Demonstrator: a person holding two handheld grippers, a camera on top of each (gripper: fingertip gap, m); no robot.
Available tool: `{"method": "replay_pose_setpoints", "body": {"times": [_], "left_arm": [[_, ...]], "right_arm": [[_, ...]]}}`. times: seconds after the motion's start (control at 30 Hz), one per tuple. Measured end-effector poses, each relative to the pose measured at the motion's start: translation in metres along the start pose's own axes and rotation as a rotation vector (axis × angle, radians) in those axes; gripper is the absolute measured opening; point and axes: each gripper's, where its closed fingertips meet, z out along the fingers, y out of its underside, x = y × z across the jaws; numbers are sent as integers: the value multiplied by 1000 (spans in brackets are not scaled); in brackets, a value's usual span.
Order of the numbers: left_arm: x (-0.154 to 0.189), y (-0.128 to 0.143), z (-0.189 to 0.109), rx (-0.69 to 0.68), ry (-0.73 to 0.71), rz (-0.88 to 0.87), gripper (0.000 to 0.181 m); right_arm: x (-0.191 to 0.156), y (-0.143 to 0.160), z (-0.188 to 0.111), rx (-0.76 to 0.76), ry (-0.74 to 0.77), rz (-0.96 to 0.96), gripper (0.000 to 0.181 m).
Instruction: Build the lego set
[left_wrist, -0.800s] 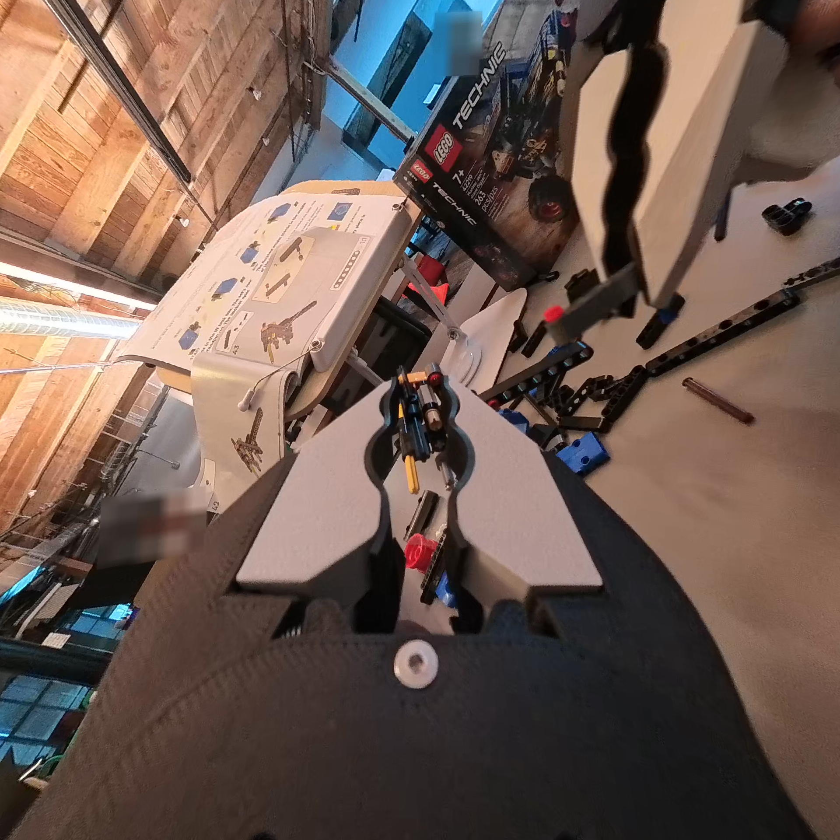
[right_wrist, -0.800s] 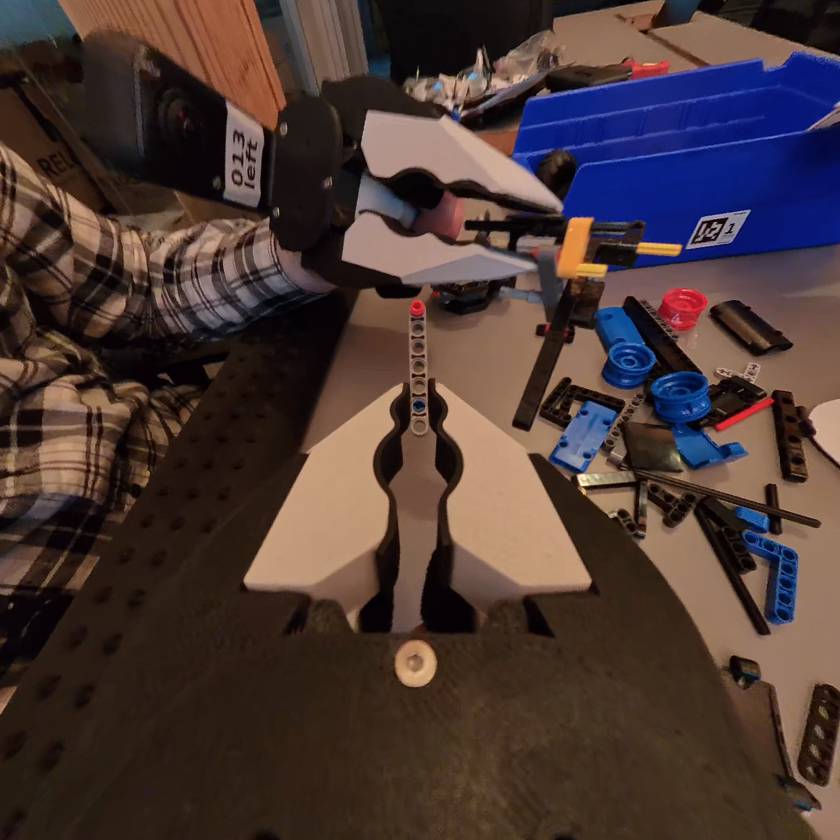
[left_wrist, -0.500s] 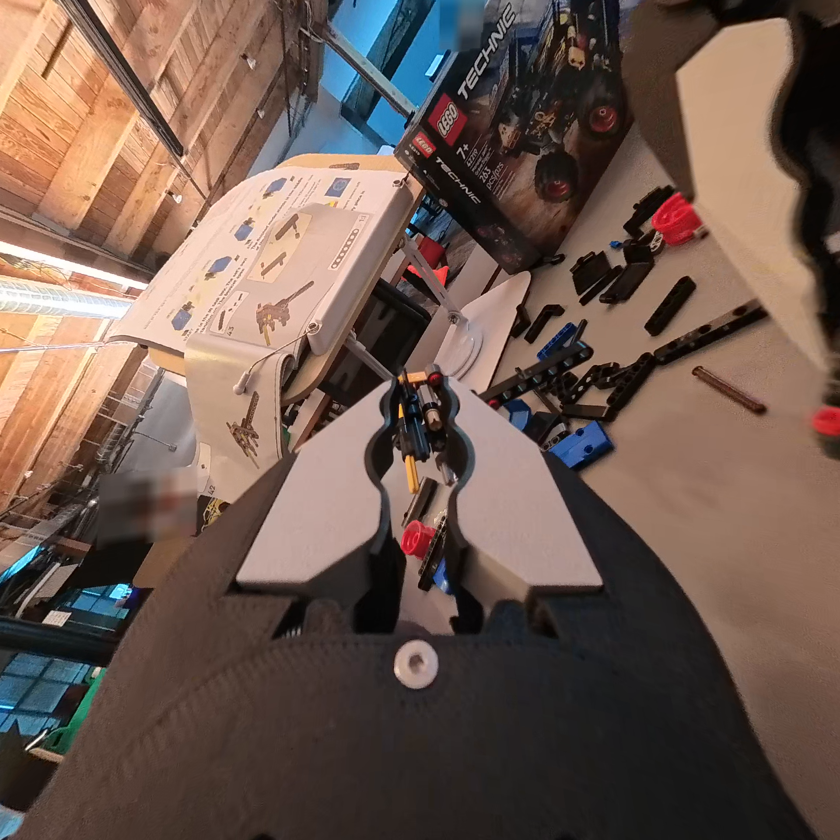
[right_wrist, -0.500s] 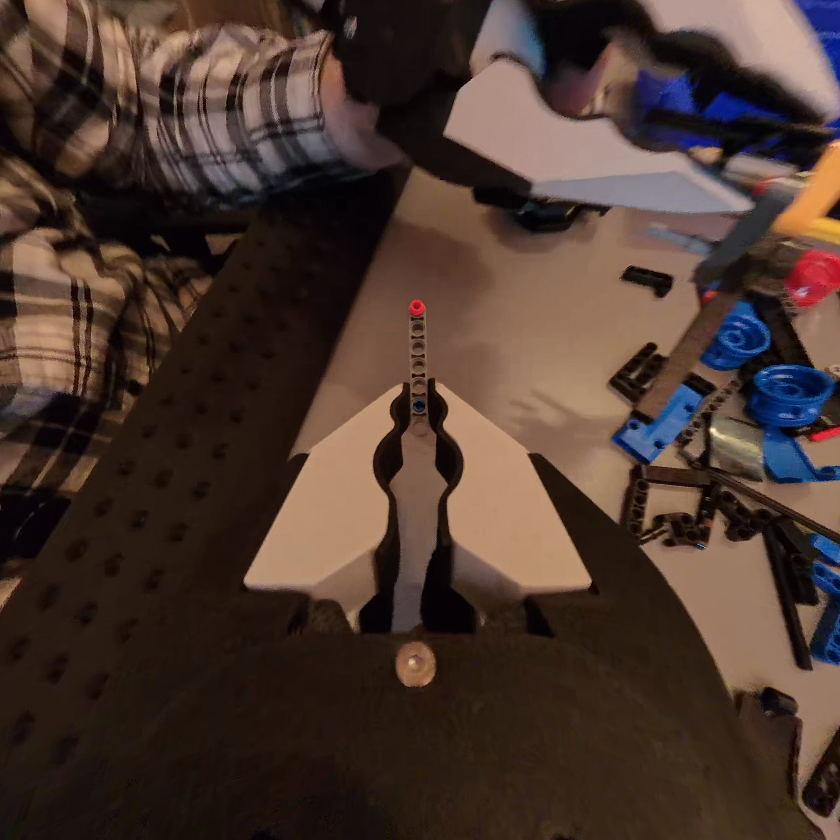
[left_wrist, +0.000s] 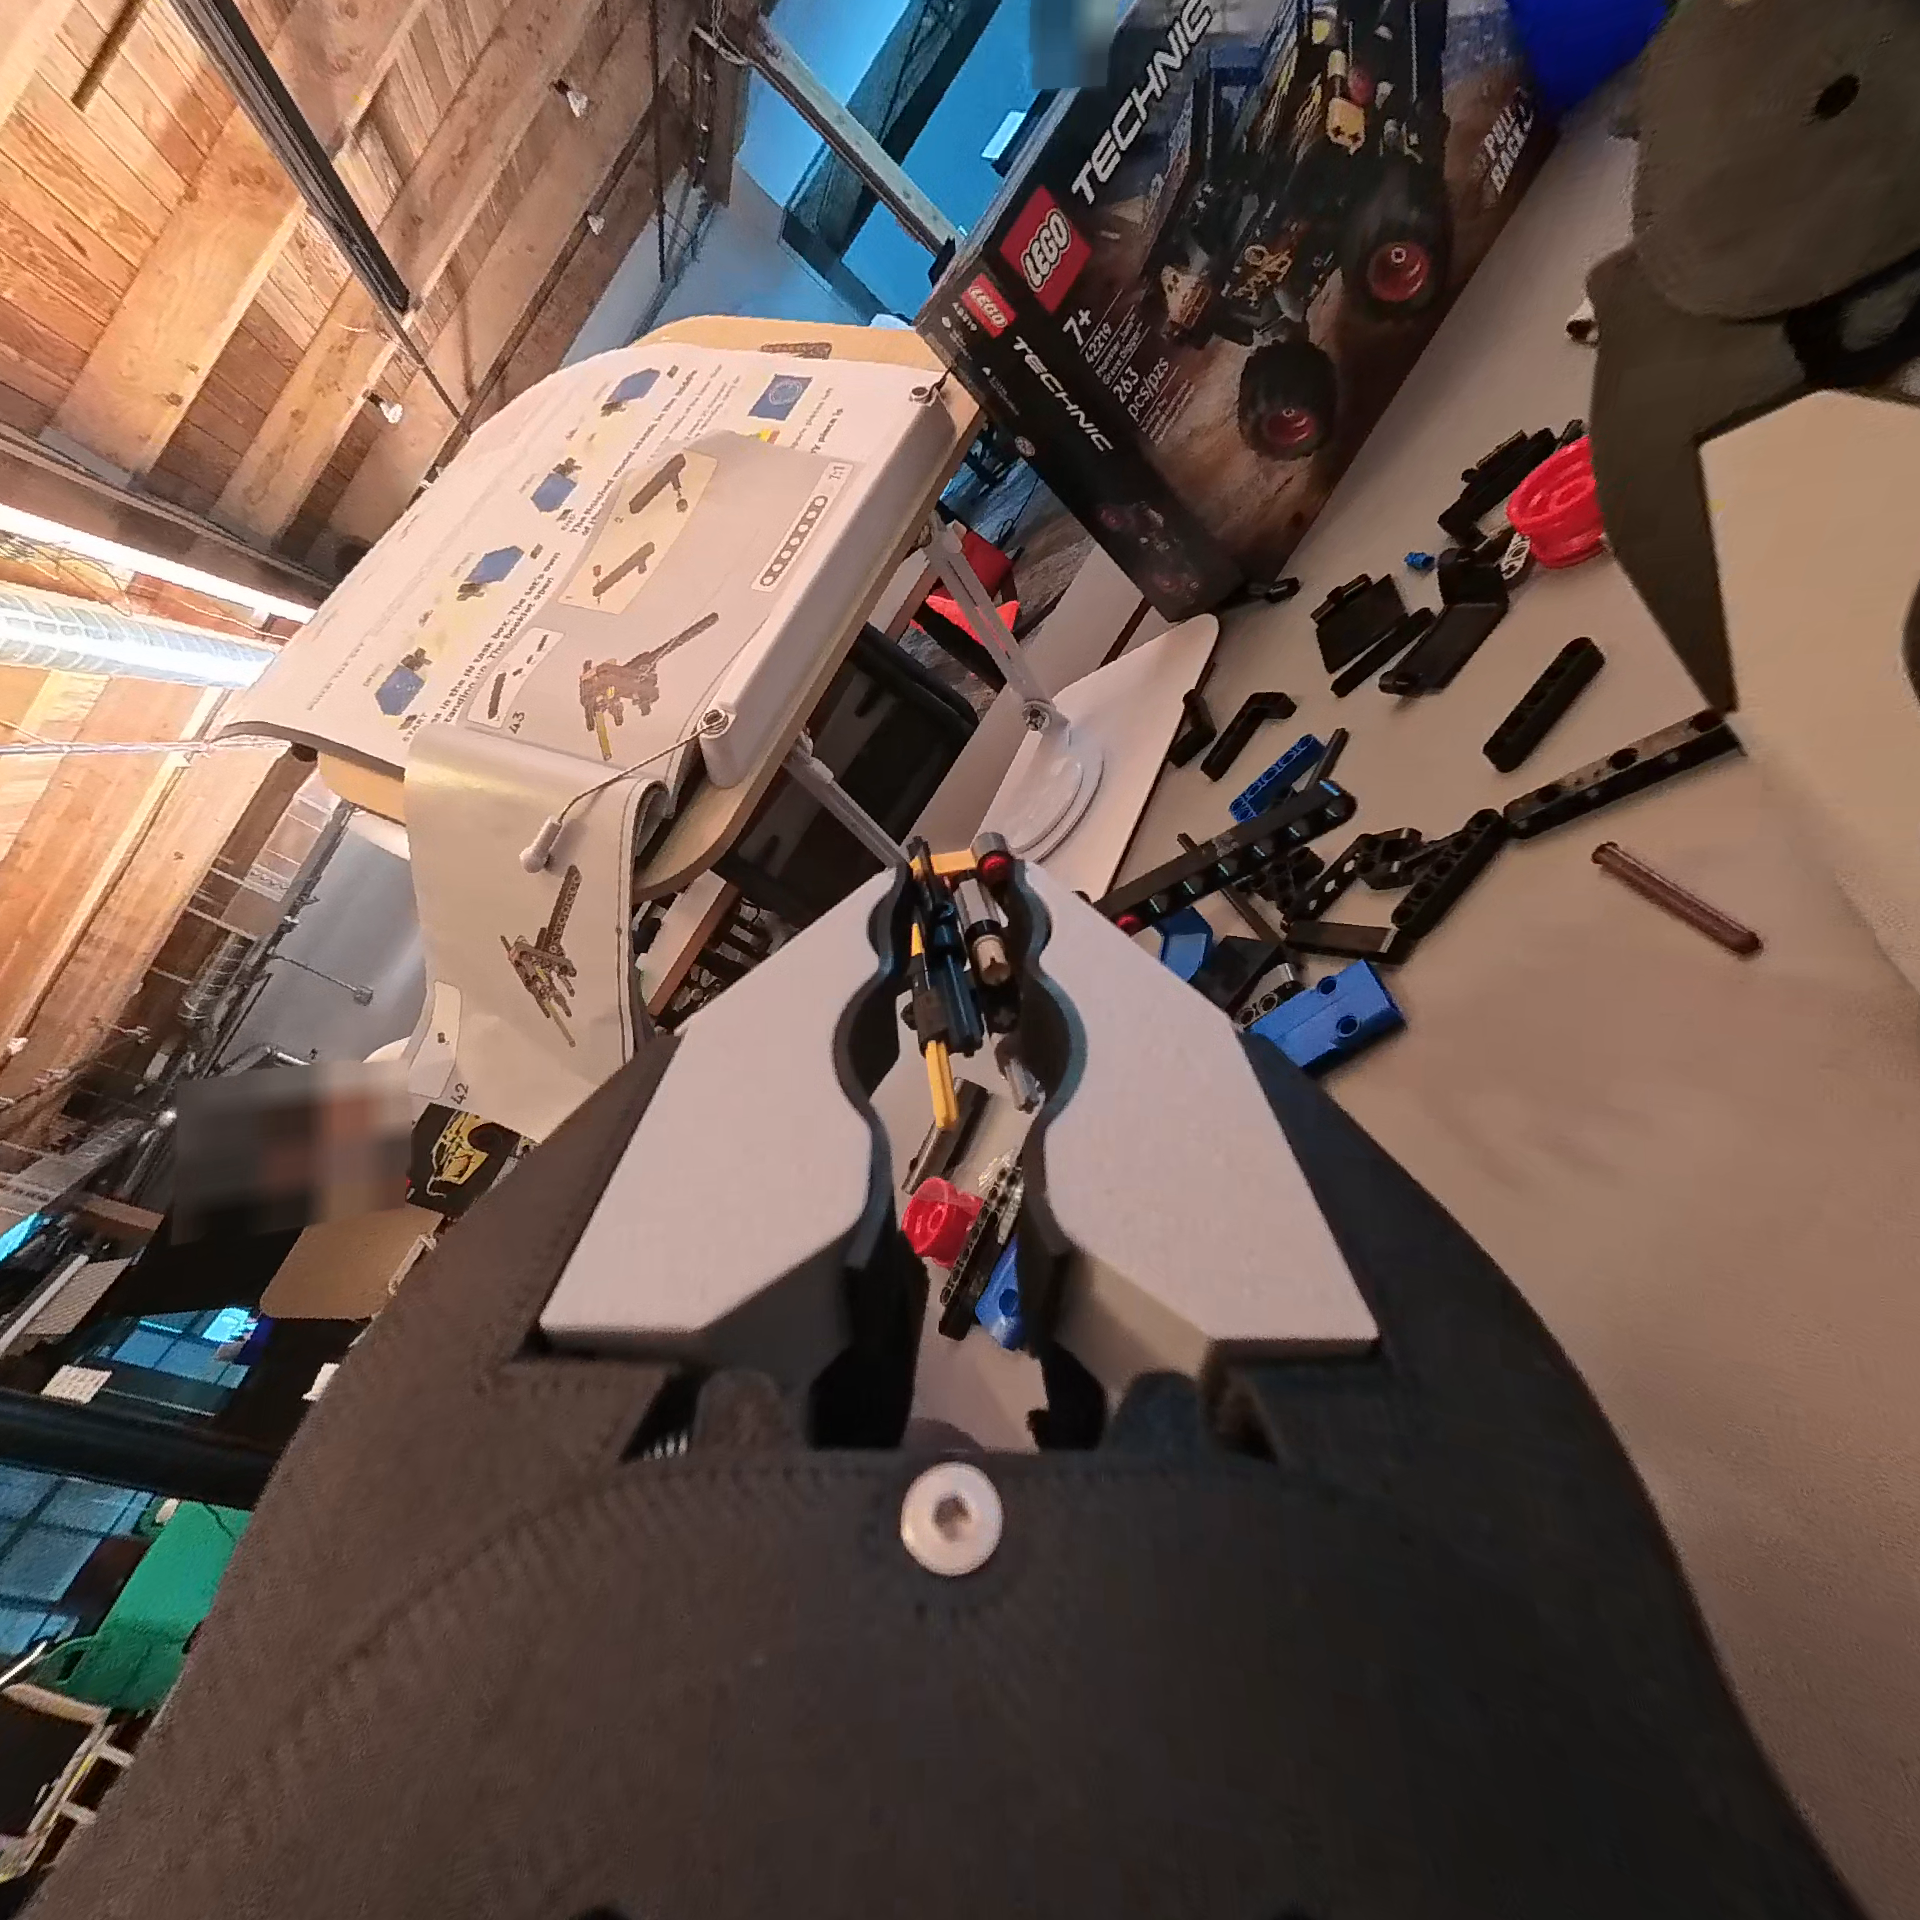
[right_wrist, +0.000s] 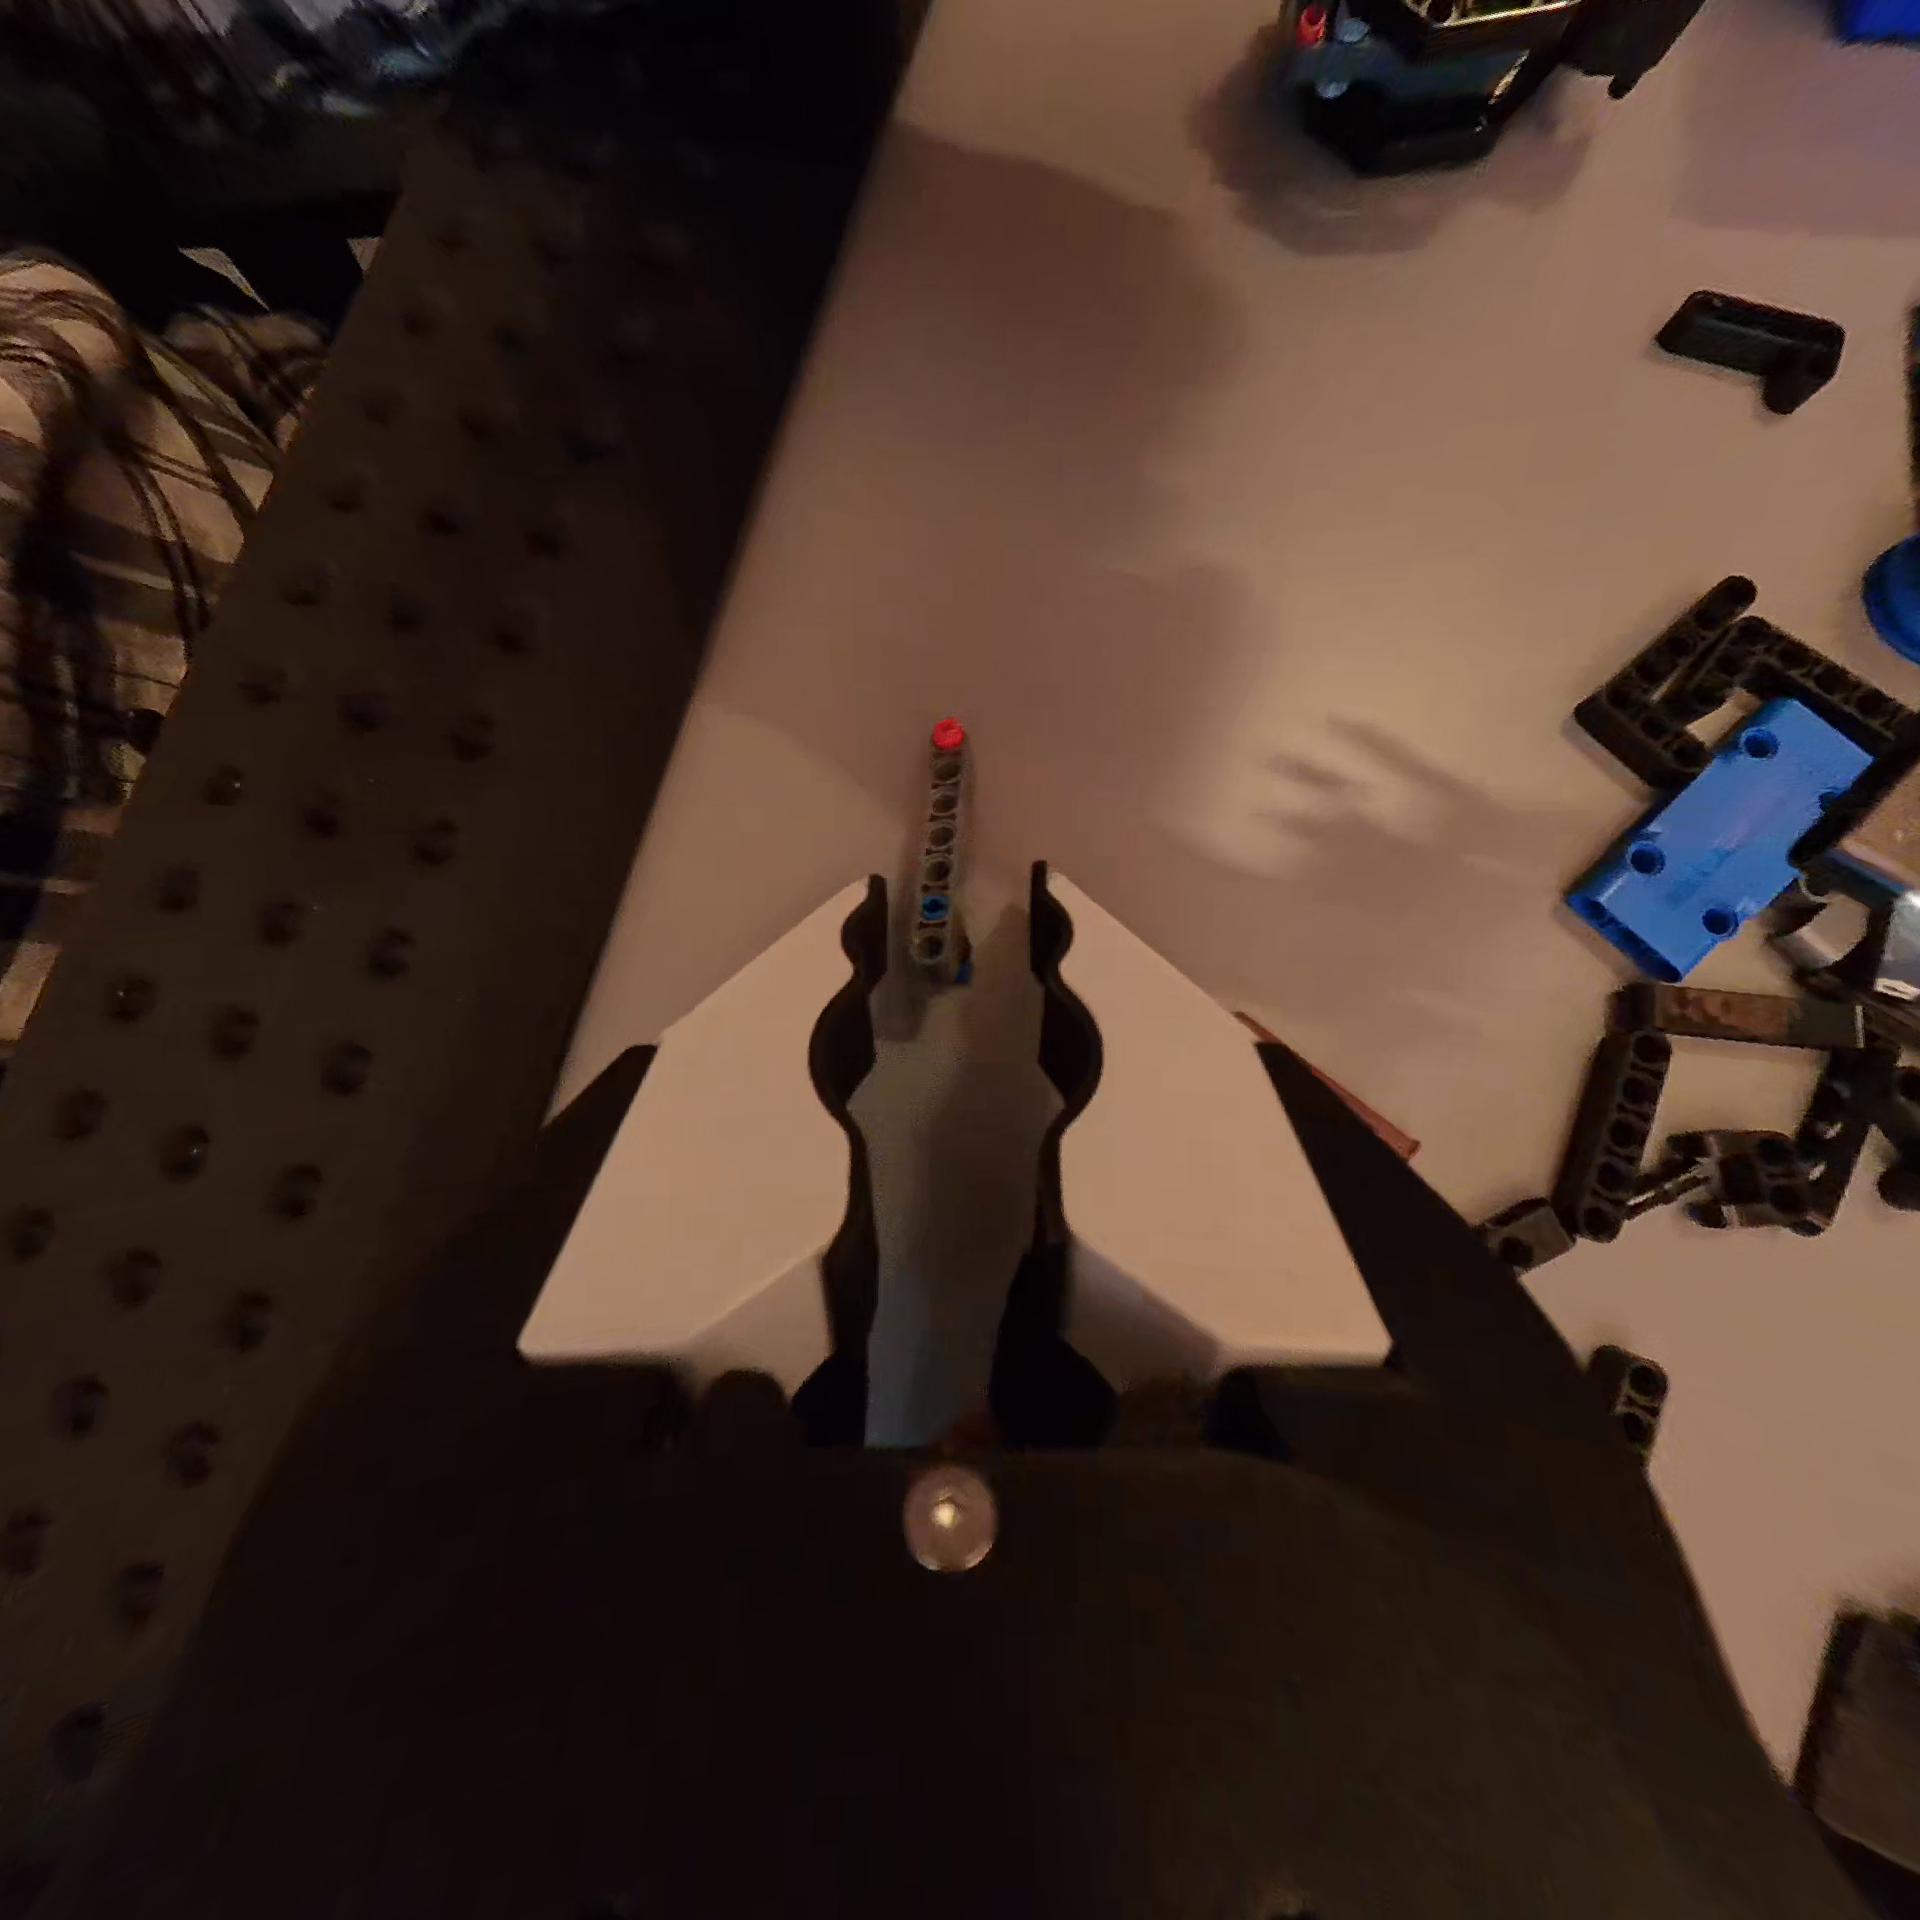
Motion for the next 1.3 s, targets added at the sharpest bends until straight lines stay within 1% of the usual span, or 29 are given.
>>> {"method": "replay_pose_setpoints", "body": {"times": [0.1, 0.2, 0.3, 0.4, 0.47, 0.53, 0.6, 0.7, 0.77, 0.93, 1.0, 1.07, 1.13, 1.2, 1.3], "left_arm": [[-3, -2, 0, 7, -10, -6, 14], [-6, -5, 0, 13, -17, -7, 14], [-5, -9, 3, 23, -19, -2, 14], [0, -14, 4, 16, -19, 46, 14], [7, -22, 1, 11, -26, 93, 14], [22, -32, -4, 12, -7, 109, 14], [37, -39, -9, 0, -7, 122, 14], [47, -47, -15, 8, -21, 151, 14], [50, -50, -18, 27, -19, 161, 14], [53, -58, -22, 74, -12, 164, 15], [52, -59, -22, 70, -21, 163, 14], [53, -62, -24, 85, -24, 139, 14], [52, -67, -27, 102, -36, 107, 14], [52, -72, -28, 117, -47, 101, 14], [53, -81, -28, 159, -52, 100, 14]], "right_arm": [[0, -10, -15, 81, -23, 26, 27], [10, -26, -45, 219, -8, 78, 22], [26, -37, -72, 337, 40, 147, 20], [46, -41, -85, 406, 120, 214, 28], [53, -42, -86, 424, 148, 240, 33], [55, -43, -84, 433, 143, 263, 36], [48, -44, -75, 426, 91, 267, 35], [35, -48, -61, 409, 21, 260, 32], [28, -51, -56, 415, -30, 273, 26], [27, -55, -54, 434, -46, 272, 22], [28, -53, -63, 436, -37, 251, 22], [38, -53, -77, 479, 4, 265, 24], [41, -53, -82, 498, 8, 280, 25], [35, -51, -72, 472, -24, 273, 30], [19, -60, -55, 472, -122, 264, 29]]}}
